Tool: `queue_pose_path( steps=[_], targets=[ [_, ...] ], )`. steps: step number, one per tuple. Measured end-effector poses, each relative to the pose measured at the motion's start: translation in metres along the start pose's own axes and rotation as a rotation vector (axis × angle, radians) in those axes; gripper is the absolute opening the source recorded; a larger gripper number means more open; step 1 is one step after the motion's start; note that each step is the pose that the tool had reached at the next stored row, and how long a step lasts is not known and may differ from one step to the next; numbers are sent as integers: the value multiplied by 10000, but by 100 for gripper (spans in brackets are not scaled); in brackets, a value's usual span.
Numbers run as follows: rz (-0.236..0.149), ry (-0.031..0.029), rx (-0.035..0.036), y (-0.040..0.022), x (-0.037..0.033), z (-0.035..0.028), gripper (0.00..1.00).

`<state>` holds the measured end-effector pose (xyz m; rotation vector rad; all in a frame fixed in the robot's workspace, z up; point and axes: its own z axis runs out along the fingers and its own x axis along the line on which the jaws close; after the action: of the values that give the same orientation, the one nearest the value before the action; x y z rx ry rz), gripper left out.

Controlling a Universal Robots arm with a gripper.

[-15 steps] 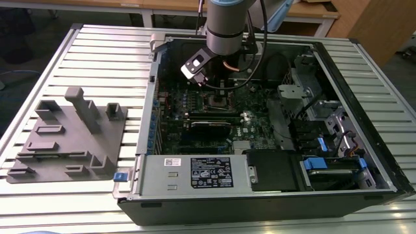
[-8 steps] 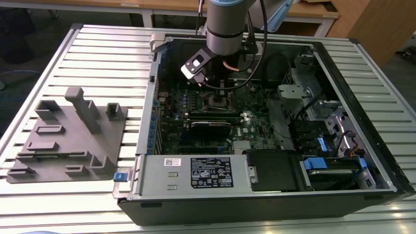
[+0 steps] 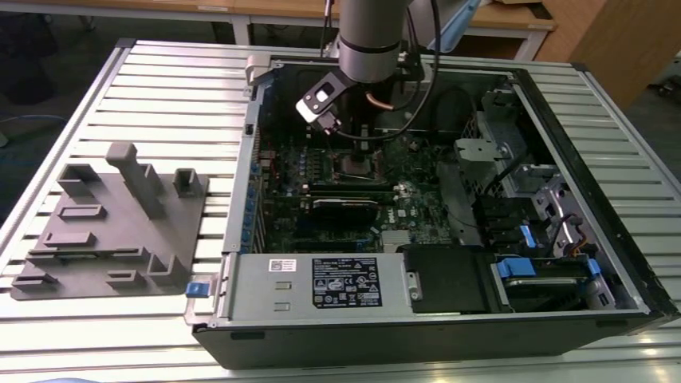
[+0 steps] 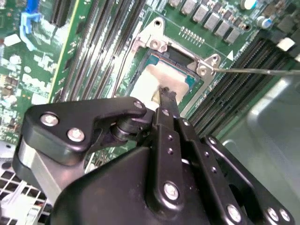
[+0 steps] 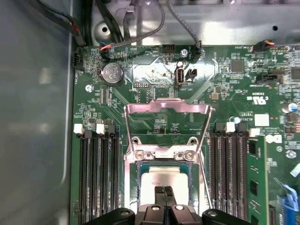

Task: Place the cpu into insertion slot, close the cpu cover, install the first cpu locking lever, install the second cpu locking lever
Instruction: 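Place the cpu into insertion slot, then close the cpu cover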

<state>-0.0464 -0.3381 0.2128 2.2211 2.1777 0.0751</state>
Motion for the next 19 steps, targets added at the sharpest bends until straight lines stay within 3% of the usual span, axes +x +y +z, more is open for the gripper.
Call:
queue_pose_path(
  steps=[19],
  targets=[
    [0, -1, 0, 6, 1, -111, 11]
  ],
)
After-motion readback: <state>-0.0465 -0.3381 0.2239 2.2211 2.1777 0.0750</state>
